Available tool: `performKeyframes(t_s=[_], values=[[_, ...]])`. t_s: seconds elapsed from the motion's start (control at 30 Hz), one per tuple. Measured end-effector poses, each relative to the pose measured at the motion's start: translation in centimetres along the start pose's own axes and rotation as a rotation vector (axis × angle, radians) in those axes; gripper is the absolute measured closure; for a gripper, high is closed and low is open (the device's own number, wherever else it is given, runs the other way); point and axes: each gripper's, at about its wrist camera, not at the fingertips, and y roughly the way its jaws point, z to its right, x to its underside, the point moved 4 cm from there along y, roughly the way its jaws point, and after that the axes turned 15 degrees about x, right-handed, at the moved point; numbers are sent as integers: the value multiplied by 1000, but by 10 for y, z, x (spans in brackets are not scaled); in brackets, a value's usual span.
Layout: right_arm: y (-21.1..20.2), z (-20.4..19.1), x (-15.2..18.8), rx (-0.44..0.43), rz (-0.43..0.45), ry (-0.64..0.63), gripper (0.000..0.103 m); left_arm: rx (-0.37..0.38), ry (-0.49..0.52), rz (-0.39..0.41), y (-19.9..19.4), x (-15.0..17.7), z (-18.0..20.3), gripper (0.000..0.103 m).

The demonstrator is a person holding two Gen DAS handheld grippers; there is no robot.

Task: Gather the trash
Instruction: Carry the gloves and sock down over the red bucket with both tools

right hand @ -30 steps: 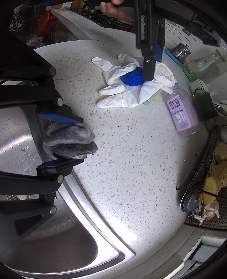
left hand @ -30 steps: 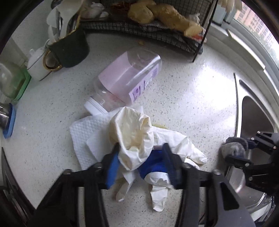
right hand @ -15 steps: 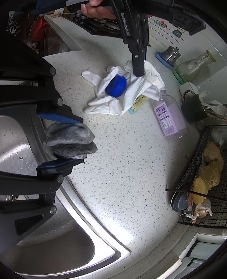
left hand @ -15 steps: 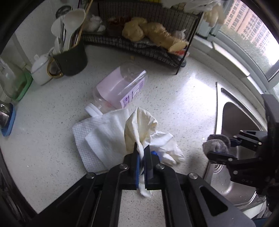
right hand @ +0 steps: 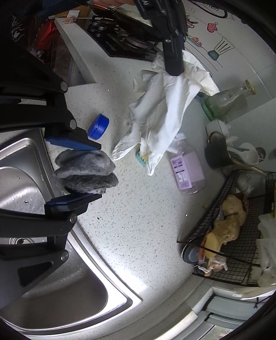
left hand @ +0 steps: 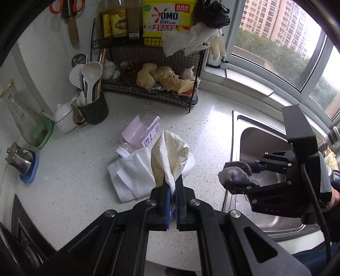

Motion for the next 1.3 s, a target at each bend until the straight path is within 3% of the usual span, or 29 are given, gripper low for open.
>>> performKeyframes(t_s=[0.37, 0.77, 1.13, 1.3], values=[[-59, -33, 25, 72, 72, 41, 68, 39, 71, 26, -59, 59, 14, 100], [-102, -94, 84, 136, 95, 119, 68, 110, 158, 33, -110, 137, 42, 100], [-113, -151, 142, 173, 57, 202, 68, 169, 203, -30, -128, 218, 54, 100], [-105, -174, 163, 173, 22, 216, 68, 189, 166, -87, -120, 253, 50, 100]])
